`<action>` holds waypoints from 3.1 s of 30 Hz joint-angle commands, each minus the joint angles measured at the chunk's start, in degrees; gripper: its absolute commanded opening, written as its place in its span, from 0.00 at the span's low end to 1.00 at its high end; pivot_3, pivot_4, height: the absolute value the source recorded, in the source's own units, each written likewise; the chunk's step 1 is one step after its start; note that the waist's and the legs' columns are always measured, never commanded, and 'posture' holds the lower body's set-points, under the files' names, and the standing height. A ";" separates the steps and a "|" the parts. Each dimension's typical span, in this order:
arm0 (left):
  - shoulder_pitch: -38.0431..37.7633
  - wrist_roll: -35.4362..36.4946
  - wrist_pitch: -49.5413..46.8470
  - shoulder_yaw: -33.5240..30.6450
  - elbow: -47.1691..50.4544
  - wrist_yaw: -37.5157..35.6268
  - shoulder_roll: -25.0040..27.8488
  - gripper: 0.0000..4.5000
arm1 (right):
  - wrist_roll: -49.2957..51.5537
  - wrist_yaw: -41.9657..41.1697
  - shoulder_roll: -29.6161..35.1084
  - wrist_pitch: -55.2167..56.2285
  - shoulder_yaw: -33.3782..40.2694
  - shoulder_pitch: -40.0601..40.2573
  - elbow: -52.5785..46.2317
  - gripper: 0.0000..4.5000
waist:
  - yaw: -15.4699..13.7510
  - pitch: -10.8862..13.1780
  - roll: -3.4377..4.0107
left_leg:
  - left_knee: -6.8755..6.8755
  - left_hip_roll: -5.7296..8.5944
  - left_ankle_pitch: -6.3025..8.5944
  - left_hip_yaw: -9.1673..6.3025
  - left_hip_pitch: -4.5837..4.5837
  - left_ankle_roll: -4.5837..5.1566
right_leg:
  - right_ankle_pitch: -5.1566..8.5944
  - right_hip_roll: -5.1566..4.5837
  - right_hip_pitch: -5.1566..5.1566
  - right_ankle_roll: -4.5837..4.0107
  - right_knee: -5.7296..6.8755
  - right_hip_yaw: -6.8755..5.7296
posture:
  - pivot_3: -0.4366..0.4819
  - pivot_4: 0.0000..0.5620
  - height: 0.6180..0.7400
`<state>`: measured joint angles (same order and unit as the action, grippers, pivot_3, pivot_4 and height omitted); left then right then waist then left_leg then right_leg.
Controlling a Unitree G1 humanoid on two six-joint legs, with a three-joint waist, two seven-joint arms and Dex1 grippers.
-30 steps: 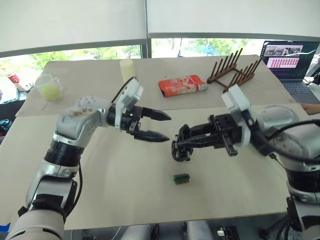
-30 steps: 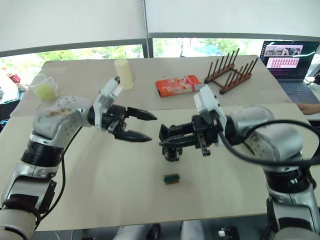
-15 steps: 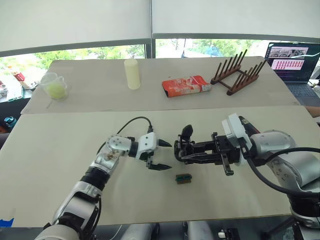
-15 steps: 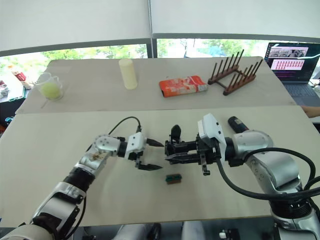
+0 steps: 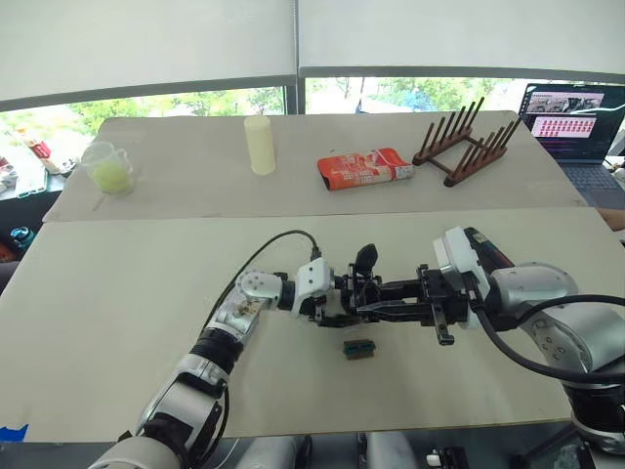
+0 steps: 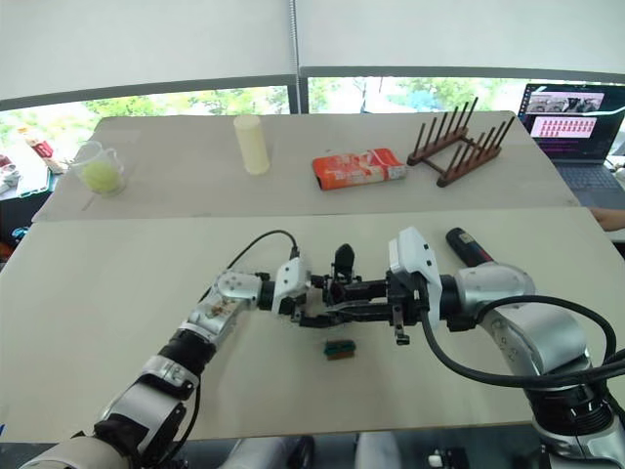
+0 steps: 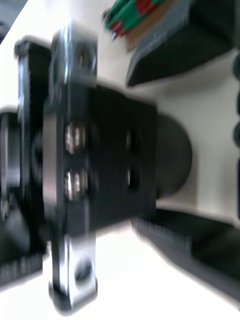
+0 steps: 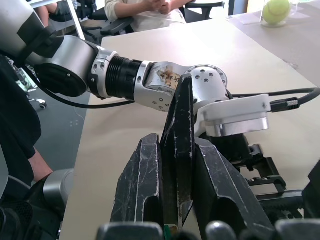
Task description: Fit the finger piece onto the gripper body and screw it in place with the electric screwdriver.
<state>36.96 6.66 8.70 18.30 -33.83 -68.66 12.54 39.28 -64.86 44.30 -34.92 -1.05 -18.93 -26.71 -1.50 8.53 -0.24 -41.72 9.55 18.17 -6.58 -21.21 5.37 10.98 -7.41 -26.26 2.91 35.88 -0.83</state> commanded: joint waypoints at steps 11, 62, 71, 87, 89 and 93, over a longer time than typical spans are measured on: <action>-0.70 -0.24 1.92 0.16 2.45 -5.03 1.44 0.51 | -8.49 -1.71 -8.31 16.06 -2.94 -1.85 8.62 0.08 | 0.45 0.00 0.00 | 0.00 -0.02 0.00 0.00 0.01 0.00 | 0.00 0.11 -0.02 0.00 0.03 -0.02 | 0.48 0.27 1.00; -4.12 -0.15 -2.24 -0.42 7.91 -1.43 3.53 0.51 | -14.25 -9.51 -5.05 17.19 -10.66 -0.10 21.01 0.08 | 0.81 -0.20 0.01 | 0.05 -0.08 0.01 0.00 0.15 -0.03 | 0.00 0.35 0.04 0.00 0.03 0.06 | 0.48 0.27 1.00; -4.86 0.87 -4.55 -0.13 10.51 -1.42 3.63 0.51 | -16.97 -9.12 -6.13 15.90 -14.07 -2.84 24.61 0.08 | 0.84 -0.53 -0.07 | 0.10 -0.15 0.04 -0.03 0.18 -0.07 | 0.00 0.34 0.06 0.00 0.00 0.06 | 0.48 0.27 1.00; -3.79 1.07 -6.75 -0.74 9.88 1.22 1.44 0.51 | -17.90 -8.46 -4.51 11.05 -17.77 -5.69 26.10 0.08 | 0.63 -1.34 -0.07 | 0.44 -0.17 0.06 -0.02 0.63 -0.10 | 0.00 0.40 0.33 -0.01 -0.12 0.14 | 0.48 0.27 1.00; -3.76 1.11 -6.75 -0.74 9.85 1.10 1.45 0.51 | -19.26 -6.35 -5.01 11.52 -17.69 -6.11 26.60 0.08 | 0.65 -1.38 -0.08 | 0.54 -0.17 0.07 -0.02 0.81 -0.10 | 0.01 0.38 0.50 -0.01 -0.15 0.16 | 0.48 0.27 1.00; -3.88 1.23 -6.91 -0.74 9.95 1.00 1.43 0.51 | -20.71 0.90 -4.18 8.47 -16.24 -2.84 22.21 0.08 | 0.69 -1.67 -0.05 | 0.76 -0.28 0.07 -0.06 1.10 -0.10 | 0.01 0.42 0.90 -0.01 -0.48 0.17 | 0.48 0.27 1.00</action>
<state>31.64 6.51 1.37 18.86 -25.65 -67.58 14.51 26.58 -69.26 38.69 -21.74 -13.76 -25.39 -7.95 -0.82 6.86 -0.29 -40.94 9.25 18.25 -6.64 -20.04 5.27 10.99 -6.96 -25.30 2.89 35.36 -0.67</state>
